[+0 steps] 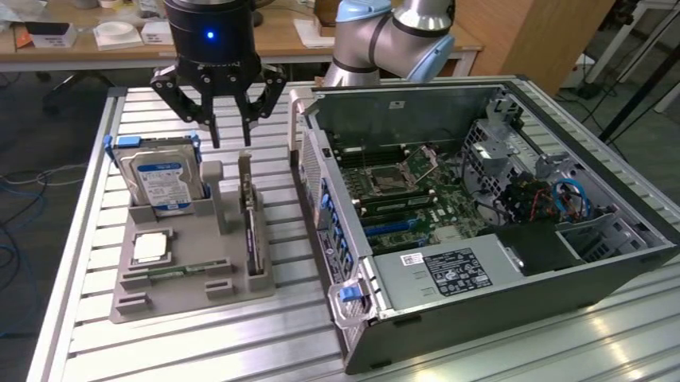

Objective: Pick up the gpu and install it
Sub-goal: 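Pick up the gpu and move the gpu toward the slot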

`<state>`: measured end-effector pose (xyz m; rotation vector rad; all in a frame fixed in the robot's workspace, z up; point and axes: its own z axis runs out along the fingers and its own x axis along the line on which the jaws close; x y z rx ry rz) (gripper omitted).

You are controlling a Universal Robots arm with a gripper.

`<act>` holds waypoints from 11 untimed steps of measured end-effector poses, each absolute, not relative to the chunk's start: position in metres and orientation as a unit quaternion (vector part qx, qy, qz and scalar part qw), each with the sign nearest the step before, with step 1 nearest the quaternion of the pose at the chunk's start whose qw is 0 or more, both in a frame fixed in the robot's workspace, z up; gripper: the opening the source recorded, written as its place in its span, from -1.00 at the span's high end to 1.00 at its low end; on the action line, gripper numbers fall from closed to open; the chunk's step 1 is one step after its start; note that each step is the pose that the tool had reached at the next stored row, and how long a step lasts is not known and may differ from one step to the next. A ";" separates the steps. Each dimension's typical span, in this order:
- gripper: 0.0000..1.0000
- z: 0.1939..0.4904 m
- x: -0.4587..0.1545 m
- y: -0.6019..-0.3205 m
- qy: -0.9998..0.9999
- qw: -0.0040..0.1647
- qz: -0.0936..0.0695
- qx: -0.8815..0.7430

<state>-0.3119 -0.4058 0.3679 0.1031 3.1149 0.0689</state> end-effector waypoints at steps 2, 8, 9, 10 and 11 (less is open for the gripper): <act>0.14 0.368 -0.312 -0.406 0.999 0.012 0.022 0.033; 0.14 0.361 -0.314 -0.411 0.999 0.015 0.022 0.033; 0.14 0.359 -0.314 -0.414 0.999 0.015 0.022 0.033; 0.14 0.357 -0.314 -0.415 0.999 0.015 0.022 0.033; 0.14 0.356 -0.314 -0.417 0.999 0.015 0.022 0.033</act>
